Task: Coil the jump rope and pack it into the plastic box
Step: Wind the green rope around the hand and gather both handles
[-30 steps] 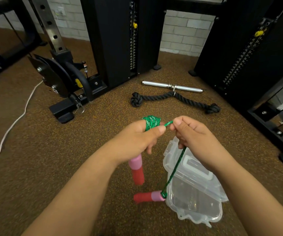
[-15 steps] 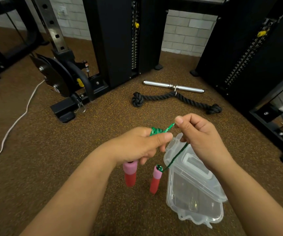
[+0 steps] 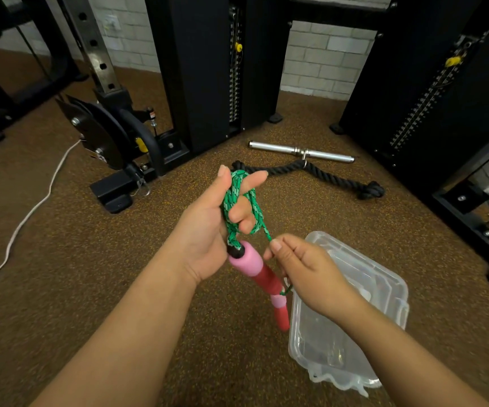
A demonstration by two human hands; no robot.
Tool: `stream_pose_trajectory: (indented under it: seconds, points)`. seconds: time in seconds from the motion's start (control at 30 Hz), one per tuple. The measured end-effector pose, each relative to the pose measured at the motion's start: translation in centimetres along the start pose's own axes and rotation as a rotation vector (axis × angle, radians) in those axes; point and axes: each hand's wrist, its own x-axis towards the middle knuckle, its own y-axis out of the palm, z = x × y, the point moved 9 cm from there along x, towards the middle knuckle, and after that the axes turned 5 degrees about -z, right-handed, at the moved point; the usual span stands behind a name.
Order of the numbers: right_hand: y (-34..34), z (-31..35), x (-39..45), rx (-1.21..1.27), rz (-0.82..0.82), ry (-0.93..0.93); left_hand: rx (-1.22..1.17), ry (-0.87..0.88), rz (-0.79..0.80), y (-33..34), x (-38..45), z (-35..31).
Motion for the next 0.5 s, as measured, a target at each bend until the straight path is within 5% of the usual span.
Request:
stream_pose_trajectory:
  seconds: [0.23, 0.5]
  points:
    - [1.2, 2.8, -0.9, -0.29, 0.095, -0.228, 0.216, 0.063, -0.094, -1.0, 0.2, -0.2]
    - [-0.9, 5.8, -1.2, -0.033, 0.019, -0.264, 0.793, -0.009, -0.113, -1.3, -0.5, 1.1]
